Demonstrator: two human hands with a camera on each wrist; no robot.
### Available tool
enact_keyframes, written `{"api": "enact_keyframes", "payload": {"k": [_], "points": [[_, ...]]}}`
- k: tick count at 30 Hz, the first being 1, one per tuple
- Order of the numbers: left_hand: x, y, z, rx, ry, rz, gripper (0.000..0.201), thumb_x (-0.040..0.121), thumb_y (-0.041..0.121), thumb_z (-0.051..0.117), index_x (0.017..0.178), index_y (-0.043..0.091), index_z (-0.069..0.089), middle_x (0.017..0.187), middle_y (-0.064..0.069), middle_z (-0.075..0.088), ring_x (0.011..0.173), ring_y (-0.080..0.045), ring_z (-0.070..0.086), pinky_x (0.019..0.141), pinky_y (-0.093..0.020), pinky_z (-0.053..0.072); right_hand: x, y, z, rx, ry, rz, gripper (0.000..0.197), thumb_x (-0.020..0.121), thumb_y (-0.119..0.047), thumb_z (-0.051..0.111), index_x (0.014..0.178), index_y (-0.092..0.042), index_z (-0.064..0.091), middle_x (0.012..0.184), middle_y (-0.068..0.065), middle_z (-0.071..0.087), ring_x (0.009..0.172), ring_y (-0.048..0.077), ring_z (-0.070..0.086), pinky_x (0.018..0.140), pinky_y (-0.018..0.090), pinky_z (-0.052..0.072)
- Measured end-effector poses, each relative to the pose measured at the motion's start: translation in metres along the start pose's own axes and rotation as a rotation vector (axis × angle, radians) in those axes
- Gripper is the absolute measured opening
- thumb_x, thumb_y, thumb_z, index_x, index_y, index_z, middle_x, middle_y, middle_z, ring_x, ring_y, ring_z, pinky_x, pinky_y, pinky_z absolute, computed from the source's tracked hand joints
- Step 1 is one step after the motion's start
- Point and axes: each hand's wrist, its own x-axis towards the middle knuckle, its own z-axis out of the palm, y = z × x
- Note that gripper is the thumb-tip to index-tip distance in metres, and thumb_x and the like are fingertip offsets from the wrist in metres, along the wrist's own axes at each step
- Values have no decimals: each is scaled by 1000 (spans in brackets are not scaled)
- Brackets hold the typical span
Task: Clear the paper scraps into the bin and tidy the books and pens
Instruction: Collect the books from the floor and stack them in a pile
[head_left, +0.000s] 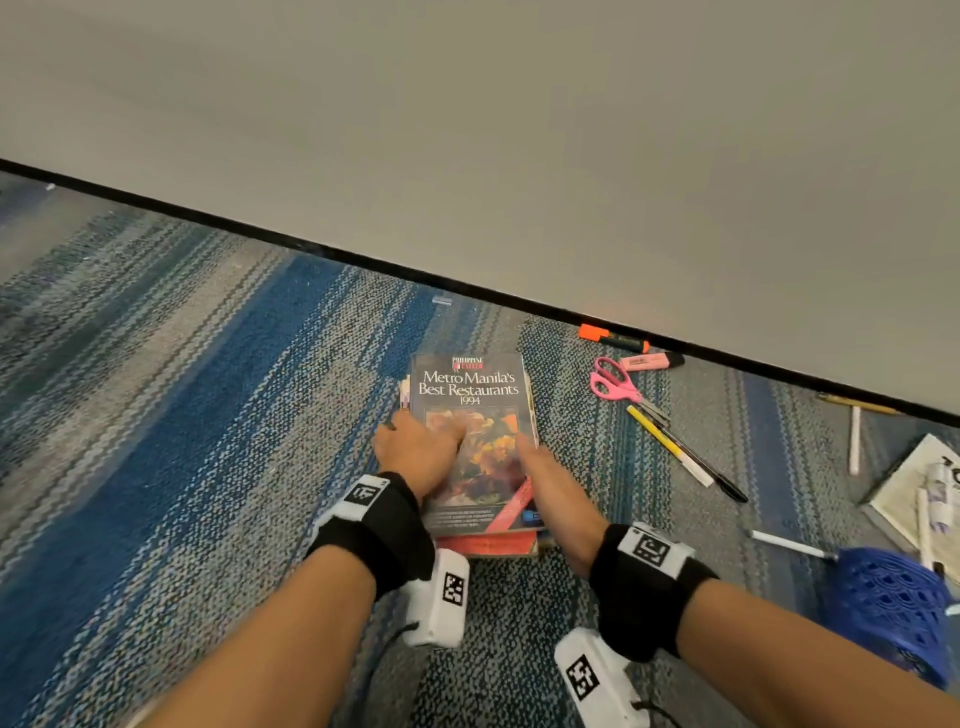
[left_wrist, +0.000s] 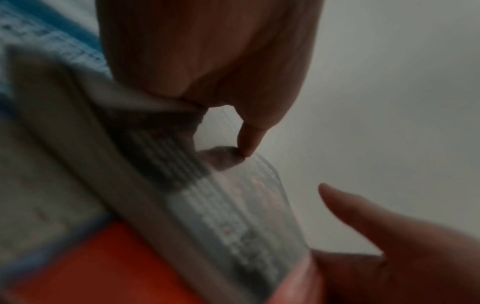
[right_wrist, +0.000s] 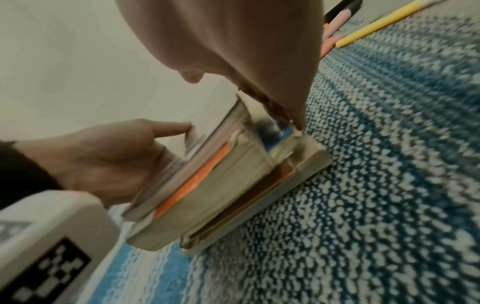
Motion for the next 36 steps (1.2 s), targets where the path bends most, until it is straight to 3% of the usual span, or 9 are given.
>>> {"api": "enact_keyframes", "payload": {"k": [5, 9, 12, 15, 21, 25, 28, 30, 36], "points": [[9, -8, 16, -176, -25, 22, 61, 49, 49, 62, 104, 22, 65, 102, -2, 72, 89, -25, 70, 82, -47, 58, -2, -12, -7, 113, -82, 58, 52, 97, -55, 34, 114, -19, 68, 108, 1, 74, 99, 16, 70, 83, 26, 55], [-8, 13, 10, 8, 74, 5, 60, 66, 31, 69, 118, 6, 54, 120, -16, 61, 109, -33, 59, 95, -44, 50, -3, -20, -32, -12, -70, 69, 57, 97, -59, 29, 109, -21, 70, 111, -4, 71, 103, 11, 67, 96, 27, 48], [-35, 40, 24, 368, 328, 424, 57, 76, 27, 67, 121, 1, 43, 123, -17, 49, 111, -33, 49, 97, -47, 42, 4, -11, -83, -119, 153, 68, 63, 95, -59, 37, 126, -7, 57, 132, 11, 59, 119, 26, 57, 105, 44, 41], [-66, 66, 71, 365, 19, 702, 38, 88, 25, 58, 119, 8, 46, 119, -9, 50, 103, -23, 52, 92, -37, 47, 0, 8, -152, -138, 389, 84, 36, 96, -39, 51, 94, -7, 66, 110, 18, 68, 95, 28, 64, 80, 34, 49], [-88, 84, 182, 631, -501, 780, 32, 88, 30, 57, 114, 10, 57, 120, -13, 59, 116, -32, 54, 96, -41, 45, -48, 58, -280, -351, 728, 223, 38, 88, -40, 59, 71, -8, 70, 83, 15, 72, 86, 33, 67, 85, 41, 52], [-97, 58, 225, 874, -536, 667, 94, 78, 58, 63, 148, 12, 21, 159, -12, 9, 147, -35, 2, 110, -64, 18, -85, 80, -344, -420, 866, 387, 34, 91, -36, 58, 75, -7, 66, 92, 22, 69, 93, 36, 64, 80, 34, 45], [-97, 42, 245, 1124, -592, 517, 143, 59, 77, 66, 147, 6, -21, 149, -20, -38, 136, -48, -32, 100, -79, 2, -95, 111, -383, -372, 950, 543, 40, 92, -33, 56, 107, 3, 65, 116, 25, 63, 109, 40, 59, 87, 36, 46], [-97, 47, 256, 1198, -606, 493, 151, 55, 79, 67, 143, 3, -28, 143, -26, -45, 130, -54, -35, 97, -82, 1, -91, 141, -405, -325, 908, 629, 53, 90, -38, 55, 121, 4, 59, 123, 25, 60, 111, 39, 59, 87, 37, 46], [-101, 57, 268, 1249, -600, 403, 158, 47, 79, 72, 143, 0, -26, 143, -30, -41, 130, -59, -30, 97, -82, 6, -72, 193, -427, 88, 967, 655, 42, 83, -36, 65, 100, 3, 63, 68, 14, 59, 60, 28, 57, 67, 39, 51]]}}
